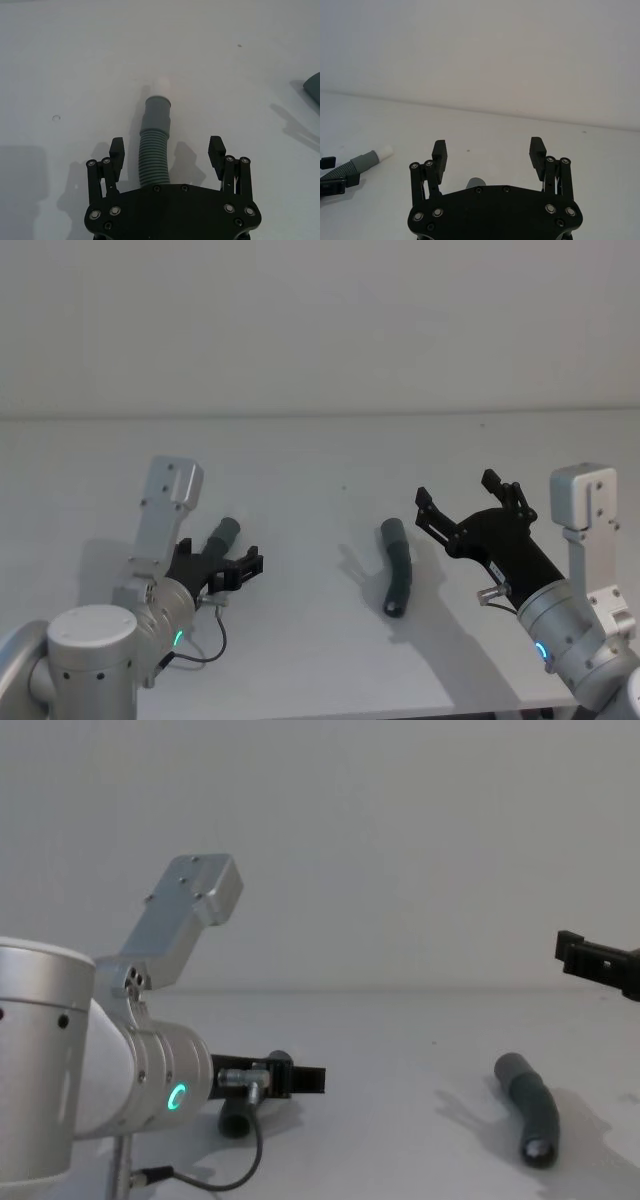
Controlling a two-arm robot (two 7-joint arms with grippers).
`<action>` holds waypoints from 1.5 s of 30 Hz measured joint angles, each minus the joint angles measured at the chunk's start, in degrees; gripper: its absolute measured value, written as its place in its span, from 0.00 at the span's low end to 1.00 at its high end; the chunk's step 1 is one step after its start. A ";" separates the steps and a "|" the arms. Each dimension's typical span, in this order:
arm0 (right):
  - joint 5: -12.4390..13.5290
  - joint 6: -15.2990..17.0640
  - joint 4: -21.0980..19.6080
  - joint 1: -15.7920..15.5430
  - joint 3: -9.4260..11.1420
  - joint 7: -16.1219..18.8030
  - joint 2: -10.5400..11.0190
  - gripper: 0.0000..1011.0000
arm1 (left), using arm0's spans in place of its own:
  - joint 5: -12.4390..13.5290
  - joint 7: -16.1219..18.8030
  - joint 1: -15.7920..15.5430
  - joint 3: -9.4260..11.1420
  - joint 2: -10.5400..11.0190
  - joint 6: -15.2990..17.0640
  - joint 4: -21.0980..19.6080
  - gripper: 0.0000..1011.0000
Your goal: Use both hands to pick up one end of the pipe from the table, align the ends, and insert them.
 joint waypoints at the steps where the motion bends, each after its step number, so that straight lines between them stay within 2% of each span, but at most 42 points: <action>1: 0.00 0.00 0.00 0.00 0.00 0.00 0.00 0.99 | 0.00 0.00 0.00 0.00 0.00 0.00 0.00 0.99; 36: 0.00 0.00 0.00 0.00 0.00 0.00 0.00 0.99 | 3.02 -4.50 -5.33 1.77 1.39 1.88 5.90 0.99; 42: 0.00 0.00 0.00 0.00 0.00 0.00 0.00 0.99 | 3.43 -5.11 -5.97 1.90 1.37 1.32 7.14 0.86; 44: 0.00 0.00 0.00 0.00 0.00 0.00 0.00 0.99 | 3.60 -5.42 -6.23 1.99 1.40 1.05 7.59 0.85; 45: 0.00 0.00 0.00 0.00 0.00 0.00 0.00 0.99 | 3.63 -5.51 -6.31 2.01 1.40 0.98 7.68 0.80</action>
